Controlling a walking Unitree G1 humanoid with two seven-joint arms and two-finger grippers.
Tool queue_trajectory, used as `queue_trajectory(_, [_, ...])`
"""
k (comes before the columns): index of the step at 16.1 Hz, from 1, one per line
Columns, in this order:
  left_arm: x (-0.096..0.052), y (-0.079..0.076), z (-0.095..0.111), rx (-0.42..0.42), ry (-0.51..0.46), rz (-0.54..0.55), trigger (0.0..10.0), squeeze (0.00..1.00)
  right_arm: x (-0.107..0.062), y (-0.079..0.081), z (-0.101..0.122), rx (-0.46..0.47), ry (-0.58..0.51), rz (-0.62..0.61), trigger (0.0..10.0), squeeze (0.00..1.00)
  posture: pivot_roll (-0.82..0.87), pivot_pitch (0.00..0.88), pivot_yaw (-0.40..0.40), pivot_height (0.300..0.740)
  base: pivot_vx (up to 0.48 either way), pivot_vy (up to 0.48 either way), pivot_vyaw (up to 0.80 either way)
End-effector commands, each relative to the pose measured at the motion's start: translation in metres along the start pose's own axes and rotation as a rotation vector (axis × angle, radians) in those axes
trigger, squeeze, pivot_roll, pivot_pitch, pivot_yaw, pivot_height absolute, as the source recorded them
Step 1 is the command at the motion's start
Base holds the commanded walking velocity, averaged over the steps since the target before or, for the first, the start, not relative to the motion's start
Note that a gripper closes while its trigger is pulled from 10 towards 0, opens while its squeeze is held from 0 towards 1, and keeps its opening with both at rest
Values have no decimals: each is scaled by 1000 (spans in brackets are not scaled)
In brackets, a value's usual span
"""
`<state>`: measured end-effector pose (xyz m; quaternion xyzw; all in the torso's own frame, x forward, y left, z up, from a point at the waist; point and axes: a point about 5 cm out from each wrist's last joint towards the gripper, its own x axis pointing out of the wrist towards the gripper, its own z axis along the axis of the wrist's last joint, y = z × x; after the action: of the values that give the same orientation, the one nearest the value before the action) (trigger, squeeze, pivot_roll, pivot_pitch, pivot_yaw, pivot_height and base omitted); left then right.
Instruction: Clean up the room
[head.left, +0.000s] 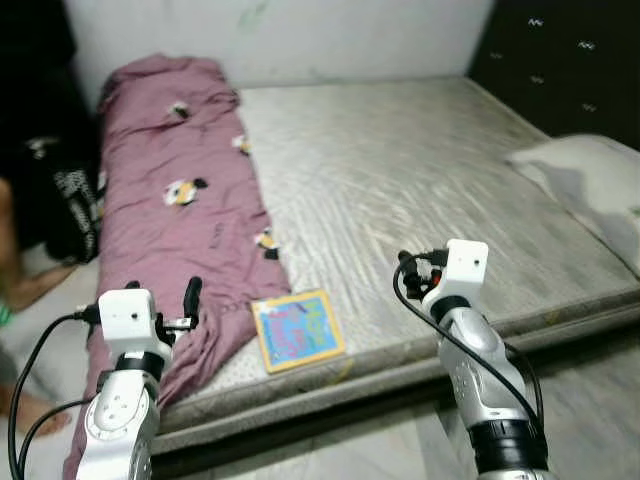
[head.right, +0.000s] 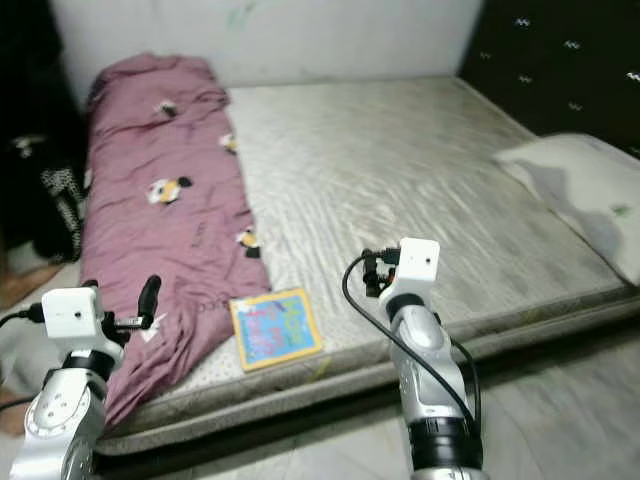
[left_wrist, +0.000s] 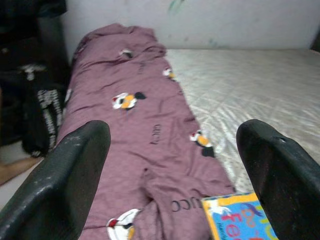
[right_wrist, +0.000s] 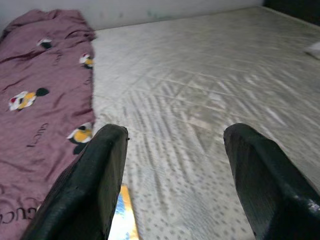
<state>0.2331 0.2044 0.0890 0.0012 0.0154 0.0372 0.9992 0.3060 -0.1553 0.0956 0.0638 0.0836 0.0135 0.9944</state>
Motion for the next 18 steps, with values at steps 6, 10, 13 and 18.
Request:
queue_trajectory(6, [-1, 1, 1, 11, 0, 6, 10000, 0, 1, 0, 3, -12, -7, 3, 10000, 0, -21, 0, -56, 740, 151, 0, 0])
queue_trajectory(10, [1, 2, 3, 15, -5, 10, 10000, 0, 3, 0, 3, -16, -10, 2, 10000, 0, -14, 0, -59, 740, 0, 0, 0])
queue_trajectory(13, [0, 4, 7, 26, -16, 24, 10000, 0, 3, 0, 7, -21, -12, -2, 10000, 0, -12, 0, -59, 740, 0, 0, 0])
queue_trajectory(18, [-5, 5, 5, 15, -3, 35, 10000, 0, 1, -4, 4, -20, -1, -12, 10000, 0, -18, 0, -61, 740, 0, 0, -684])
